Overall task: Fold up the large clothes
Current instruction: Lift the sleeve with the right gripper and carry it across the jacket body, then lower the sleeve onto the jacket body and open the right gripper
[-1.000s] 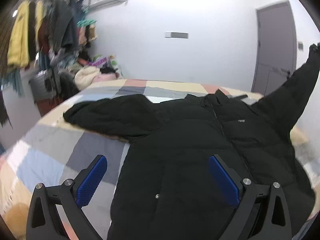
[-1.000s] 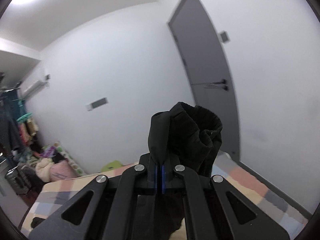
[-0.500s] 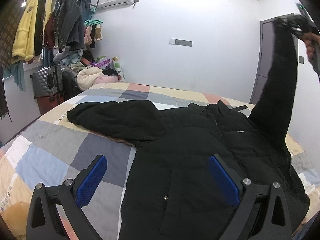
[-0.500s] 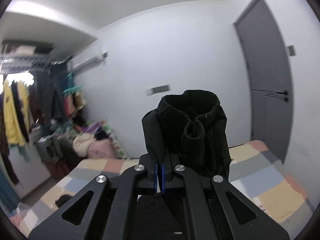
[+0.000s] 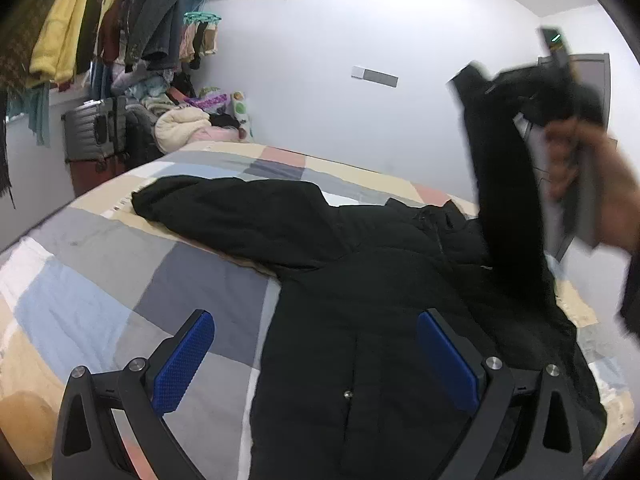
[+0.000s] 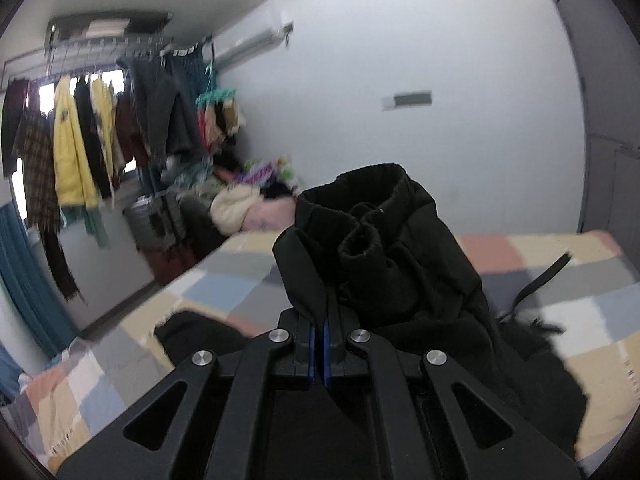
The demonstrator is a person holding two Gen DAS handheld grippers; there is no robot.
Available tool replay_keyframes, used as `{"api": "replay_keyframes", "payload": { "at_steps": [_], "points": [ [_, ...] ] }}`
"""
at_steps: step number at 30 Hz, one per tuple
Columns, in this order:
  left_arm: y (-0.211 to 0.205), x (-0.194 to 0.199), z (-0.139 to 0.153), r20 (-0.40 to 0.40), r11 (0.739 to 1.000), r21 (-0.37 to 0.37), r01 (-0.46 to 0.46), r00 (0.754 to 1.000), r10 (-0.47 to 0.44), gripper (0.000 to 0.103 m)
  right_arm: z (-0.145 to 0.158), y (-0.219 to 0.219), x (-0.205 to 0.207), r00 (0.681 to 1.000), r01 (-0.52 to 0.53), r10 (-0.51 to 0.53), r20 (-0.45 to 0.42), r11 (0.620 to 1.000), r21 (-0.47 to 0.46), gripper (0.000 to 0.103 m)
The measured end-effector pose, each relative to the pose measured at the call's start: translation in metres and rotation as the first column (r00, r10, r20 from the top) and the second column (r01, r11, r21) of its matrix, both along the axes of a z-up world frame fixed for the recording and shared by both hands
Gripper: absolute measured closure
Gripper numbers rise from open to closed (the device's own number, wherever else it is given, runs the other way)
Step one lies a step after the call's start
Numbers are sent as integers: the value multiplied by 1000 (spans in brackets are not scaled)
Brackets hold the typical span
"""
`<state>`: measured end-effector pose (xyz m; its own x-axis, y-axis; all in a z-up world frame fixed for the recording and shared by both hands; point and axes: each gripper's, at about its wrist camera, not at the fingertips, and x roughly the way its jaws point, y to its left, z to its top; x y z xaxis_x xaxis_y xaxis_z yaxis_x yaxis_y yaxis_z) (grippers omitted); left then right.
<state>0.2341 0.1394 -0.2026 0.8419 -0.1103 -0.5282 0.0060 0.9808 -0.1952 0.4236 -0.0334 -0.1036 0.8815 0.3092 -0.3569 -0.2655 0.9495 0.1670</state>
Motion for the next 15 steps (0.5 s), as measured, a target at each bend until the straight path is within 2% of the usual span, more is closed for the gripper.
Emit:
{"api": "replay_keyframes", "payload": {
  "at_steps": [6,15],
  "points": [
    [9,8,-9,-3,999,38,-27,1000,27,1,-86,32,28,993,-47,45,-112,999,-15,101],
    [24,31,-29,-57,999,0,-54,997,54,1,-194,61,63,961,-74,58,-272,996,-50,100]
  ]
}}
